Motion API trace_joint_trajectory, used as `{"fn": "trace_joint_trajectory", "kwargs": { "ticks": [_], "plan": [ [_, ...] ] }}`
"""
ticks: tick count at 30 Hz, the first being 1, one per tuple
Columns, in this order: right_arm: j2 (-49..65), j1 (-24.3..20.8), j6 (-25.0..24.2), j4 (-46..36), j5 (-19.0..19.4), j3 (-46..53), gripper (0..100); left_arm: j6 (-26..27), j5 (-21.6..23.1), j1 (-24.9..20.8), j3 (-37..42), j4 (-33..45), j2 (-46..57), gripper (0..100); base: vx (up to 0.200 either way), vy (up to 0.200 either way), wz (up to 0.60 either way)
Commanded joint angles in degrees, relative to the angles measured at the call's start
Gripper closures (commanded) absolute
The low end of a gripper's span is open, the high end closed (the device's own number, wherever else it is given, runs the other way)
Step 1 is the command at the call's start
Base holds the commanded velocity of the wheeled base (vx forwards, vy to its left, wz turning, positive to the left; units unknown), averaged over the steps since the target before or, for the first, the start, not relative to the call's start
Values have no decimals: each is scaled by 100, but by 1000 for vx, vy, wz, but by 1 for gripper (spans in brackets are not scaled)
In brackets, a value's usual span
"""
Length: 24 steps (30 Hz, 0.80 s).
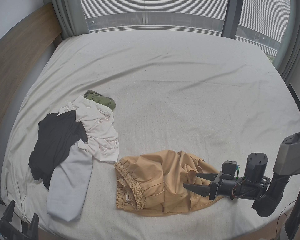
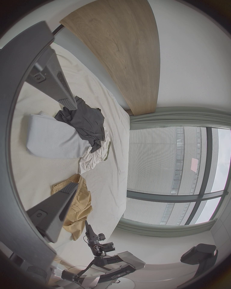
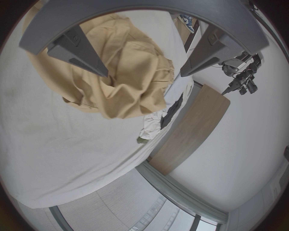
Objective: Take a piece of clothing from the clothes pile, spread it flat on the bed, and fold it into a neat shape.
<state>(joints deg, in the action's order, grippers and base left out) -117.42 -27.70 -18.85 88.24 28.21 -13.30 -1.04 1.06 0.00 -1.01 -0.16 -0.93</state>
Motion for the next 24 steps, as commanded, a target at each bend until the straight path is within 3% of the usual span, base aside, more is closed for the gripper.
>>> {"fn": "trace_joint_trajectory", "kwargs": {
  "ticks": [1,9,24],
  "plan": [
    [176,-175,-5,-8,0,20,0,-11,-1,0,101,-2,93,0,0,0,0],
    [-677,-227,4,18,-35,-111,0,-19,-1,0,101,-2,93,0,0,0,0],
    [-958,98,13,18,-175,-296,0,-19,-9,0,101,-11,93,0,0,0,0]
  ]
}}
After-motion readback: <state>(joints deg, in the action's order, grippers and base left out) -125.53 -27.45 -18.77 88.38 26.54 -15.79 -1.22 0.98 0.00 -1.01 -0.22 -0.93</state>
